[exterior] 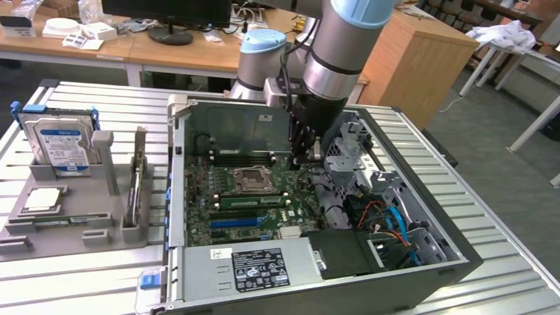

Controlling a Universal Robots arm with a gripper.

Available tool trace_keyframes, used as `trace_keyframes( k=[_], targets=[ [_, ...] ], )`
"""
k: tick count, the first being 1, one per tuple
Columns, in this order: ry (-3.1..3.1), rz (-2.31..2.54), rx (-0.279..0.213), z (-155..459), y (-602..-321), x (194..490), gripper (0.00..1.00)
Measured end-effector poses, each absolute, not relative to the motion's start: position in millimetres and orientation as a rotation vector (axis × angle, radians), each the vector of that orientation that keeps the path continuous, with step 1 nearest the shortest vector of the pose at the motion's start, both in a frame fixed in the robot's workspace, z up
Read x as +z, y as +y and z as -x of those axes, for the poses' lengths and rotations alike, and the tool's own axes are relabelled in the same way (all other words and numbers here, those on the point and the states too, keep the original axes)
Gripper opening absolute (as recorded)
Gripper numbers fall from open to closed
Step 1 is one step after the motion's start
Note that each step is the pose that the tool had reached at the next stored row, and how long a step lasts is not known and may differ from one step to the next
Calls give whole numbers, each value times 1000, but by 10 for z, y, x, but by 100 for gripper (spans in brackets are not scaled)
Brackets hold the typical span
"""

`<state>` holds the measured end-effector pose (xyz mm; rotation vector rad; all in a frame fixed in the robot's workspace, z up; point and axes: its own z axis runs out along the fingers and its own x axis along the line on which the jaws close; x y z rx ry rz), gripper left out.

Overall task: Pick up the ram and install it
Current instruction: 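Press down the ram until it locks into place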

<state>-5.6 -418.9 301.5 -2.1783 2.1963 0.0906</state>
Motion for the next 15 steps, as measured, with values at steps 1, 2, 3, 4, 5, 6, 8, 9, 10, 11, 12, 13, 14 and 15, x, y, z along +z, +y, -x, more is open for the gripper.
trace_keyframes(
  k=[1,2,3,4,5,6,8,9,10,11,12,13,14,15],
  targets=[
    [2196,2178,90,56,-4189,3007,11],
    [2196,2178,90,56,-4189,2997,11],
    [2196,2178,90,56,-4189,2986,11],
    [2196,2178,90,55,-4189,2976,11],
    [2196,2178,90,56,-4189,2964,11],
    [2196,2178,89,56,-4189,2954,11],
    [2196,2178,89,56,-4189,2933,11],
    [2195,2178,89,56,-4189,2923,11],
    [2195,2178,89,56,-4189,2914,11],
    [2195,2178,89,56,-4189,2904,11],
    [2195,2178,89,56,-4189,2895,11],
    [2195,2178,89,56,-4189,2886,11],
    [2195,2178,89,56,-4189,2877,11],
    [2195,2177,89,56,-4189,2867,11]
  ],
)
